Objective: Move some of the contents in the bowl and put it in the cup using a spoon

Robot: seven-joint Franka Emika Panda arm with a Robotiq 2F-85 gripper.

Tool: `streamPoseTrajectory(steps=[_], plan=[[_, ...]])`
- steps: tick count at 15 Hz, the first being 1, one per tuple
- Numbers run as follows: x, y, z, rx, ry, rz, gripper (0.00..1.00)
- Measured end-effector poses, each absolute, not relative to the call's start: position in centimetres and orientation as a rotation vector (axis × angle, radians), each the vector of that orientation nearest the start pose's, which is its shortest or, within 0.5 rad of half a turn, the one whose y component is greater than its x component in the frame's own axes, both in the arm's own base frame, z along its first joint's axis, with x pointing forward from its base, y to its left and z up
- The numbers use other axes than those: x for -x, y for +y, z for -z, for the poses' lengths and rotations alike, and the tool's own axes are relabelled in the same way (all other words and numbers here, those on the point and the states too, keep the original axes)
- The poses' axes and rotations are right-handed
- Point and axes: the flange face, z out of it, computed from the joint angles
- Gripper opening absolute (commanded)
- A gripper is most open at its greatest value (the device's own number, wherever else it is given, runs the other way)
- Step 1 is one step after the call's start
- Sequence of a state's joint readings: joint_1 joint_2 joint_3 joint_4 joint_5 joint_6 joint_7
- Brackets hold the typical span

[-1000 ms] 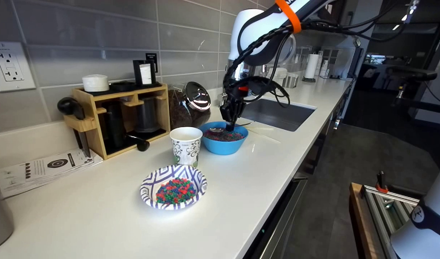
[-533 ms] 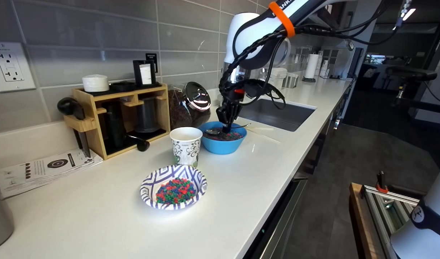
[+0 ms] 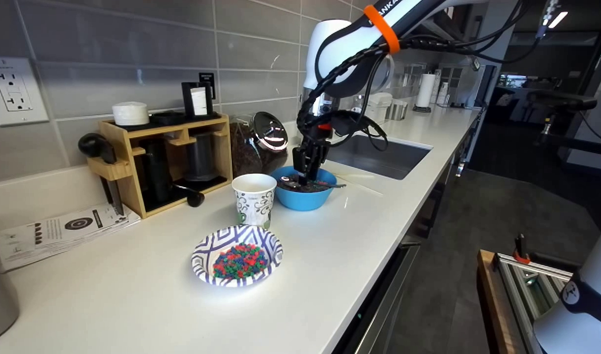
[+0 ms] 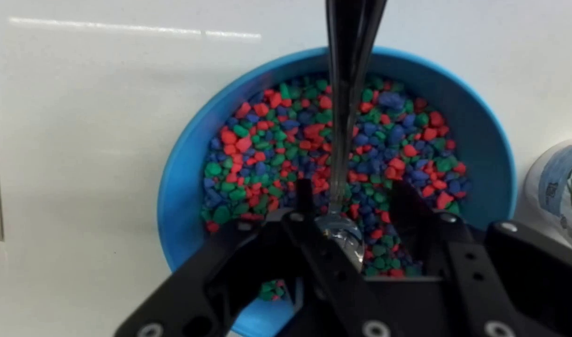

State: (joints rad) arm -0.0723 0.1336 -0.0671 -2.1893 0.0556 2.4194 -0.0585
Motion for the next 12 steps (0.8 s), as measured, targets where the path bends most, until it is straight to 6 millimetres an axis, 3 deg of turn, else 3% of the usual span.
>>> streamPoseTrajectory(steps=[2, 3, 4, 6, 12], plan=[[-55.5, -7.7, -33.7, 3.113, 0.185, 0.162, 0.64], [-55.6, -7.7, -33.9, 3.113, 0.183, 0.168, 0.85], [-55.6, -7.6, -34.2, 3.113, 0.177, 0.168, 0.86], [-55.3, -7.3, -35.6, 3.141, 0.128, 0.157, 0.98], [-50.9, -5.3, -41.3, 3.302, -0.088, 0.050, 1.00]])
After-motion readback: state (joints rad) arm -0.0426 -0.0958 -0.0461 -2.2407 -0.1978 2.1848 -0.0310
